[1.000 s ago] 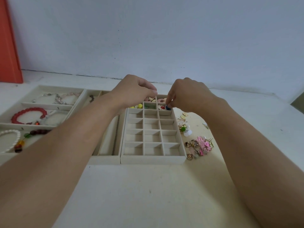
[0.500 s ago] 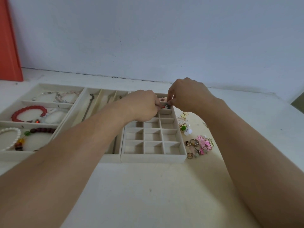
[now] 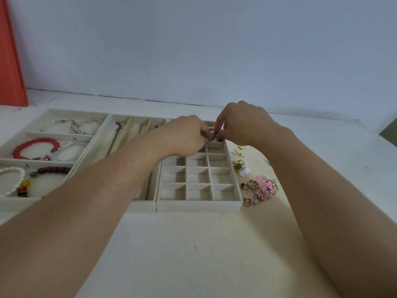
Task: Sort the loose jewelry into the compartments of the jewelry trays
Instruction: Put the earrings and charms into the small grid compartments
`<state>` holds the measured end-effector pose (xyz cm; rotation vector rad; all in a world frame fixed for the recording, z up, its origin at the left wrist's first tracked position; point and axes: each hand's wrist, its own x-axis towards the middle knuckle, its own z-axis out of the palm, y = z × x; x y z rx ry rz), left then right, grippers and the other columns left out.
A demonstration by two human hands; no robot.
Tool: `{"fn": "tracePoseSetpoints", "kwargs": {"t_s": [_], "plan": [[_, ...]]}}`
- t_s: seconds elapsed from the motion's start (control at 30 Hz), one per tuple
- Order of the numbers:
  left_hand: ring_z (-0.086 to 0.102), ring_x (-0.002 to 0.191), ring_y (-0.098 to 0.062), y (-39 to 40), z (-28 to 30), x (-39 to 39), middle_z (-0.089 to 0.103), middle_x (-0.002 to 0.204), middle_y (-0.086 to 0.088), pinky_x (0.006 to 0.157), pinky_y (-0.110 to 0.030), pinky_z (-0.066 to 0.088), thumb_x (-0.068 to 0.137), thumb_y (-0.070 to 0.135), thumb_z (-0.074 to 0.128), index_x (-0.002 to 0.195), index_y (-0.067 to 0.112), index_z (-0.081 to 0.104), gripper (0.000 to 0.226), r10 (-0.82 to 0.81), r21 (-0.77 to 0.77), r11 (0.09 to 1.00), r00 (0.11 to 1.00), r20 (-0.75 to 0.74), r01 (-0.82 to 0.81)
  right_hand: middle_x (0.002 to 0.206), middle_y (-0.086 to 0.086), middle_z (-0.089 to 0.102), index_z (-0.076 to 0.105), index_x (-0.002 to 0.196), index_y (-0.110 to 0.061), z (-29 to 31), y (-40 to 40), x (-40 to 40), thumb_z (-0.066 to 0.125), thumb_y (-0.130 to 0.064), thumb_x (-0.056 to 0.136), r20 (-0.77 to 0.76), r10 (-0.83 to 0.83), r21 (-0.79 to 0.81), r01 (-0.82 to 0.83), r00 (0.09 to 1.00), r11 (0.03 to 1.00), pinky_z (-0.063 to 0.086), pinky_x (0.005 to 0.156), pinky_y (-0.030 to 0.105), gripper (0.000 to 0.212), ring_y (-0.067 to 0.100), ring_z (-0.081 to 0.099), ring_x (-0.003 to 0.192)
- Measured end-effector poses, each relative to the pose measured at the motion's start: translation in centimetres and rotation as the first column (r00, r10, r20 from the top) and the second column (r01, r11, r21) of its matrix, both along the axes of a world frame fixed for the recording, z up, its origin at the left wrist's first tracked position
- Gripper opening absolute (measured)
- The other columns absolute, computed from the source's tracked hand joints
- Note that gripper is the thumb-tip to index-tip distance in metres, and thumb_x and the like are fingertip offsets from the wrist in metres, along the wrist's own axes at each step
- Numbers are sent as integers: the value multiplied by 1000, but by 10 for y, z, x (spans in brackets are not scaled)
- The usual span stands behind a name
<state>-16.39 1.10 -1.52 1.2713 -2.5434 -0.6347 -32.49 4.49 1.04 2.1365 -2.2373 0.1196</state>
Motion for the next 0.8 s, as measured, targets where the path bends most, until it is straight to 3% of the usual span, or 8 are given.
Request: {"fn": "tracePoseSetpoints", "kwargs": {"t_s": [0.17, 0.27, 0.43, 0.53, 0.7, 0.8], "plan": [[48, 71, 0, 1, -1, -2, 54, 87, 13, 52, -11, 31, 102, 22, 52, 113, 32, 70, 23, 18, 34, 999, 1000, -15, -18, 98, -3, 71, 77, 94, -36, 2, 2, 2, 72, -27, 84, -4, -5, 27, 5, 1000, 1000, 53, 77, 34, 14, 23, 67, 90], [47, 66, 0, 1, -2, -3, 49, 79, 17, 45, -11, 30, 102, 24, 52, 112, 30, 69, 21, 35, 32, 999, 999, -11, -34, 103, -3, 69, 76, 98, -35, 2, 0, 1, 71, -38, 89, 20, -5, 27, 4, 1000, 1000, 52, 78, 35, 11, 22, 66, 94], [49, 69, -3, 2, -2, -3, 51, 82, 12, 52, -16, 31, 101, 24, 54, 112, 28, 69, 19, 39, 42, 998, 999, -9, -38, 101, -3, 70, 76, 95, -35, -1, -3, -1, 73, -38, 88, 24, -10, 35, 10, 1000, 999, 48, 73, 32, 8, 22, 66, 92], [53, 80, -12, 3, -1, -2, 57, 97, 6, 55, -16, 34, 101, 24, 54, 113, 28, 70, 20, 36, 43, 998, 999, -14, -35, 98, -4, 72, 78, 94, -35, 0, -3, -3, 73, -37, 87, 51, -13, 51, 10, 999, 999, 52, 73, 33, 8, 21, 67, 90], [49, 73, -7, 2, -3, -3, 49, 83, 11, 55, -17, 32, 101, 23, 55, 114, 27, 69, 20, 44, 34, 998, 999, -13, -43, 96, -6, 72, 78, 94, -37, 2, -3, -5, 72, -34, 88, 61, -17, 25, 15, 998, 1000, 51, 72, 32, 9, 20, 67, 89], [51, 74, -7, 3, -3, -3, 51, 85, 11, 55, -18, 33, 101, 22, 55, 115, 27, 68, 19, 49, 48, 998, 998, -30, -48, 98, -6, 71, 76, 94, -38, 5, -2, -7, 69, -30, 90, 58, -29, -1, 29, 998, 1000, 50, 74, 32, 12, 20, 67, 90]]}}
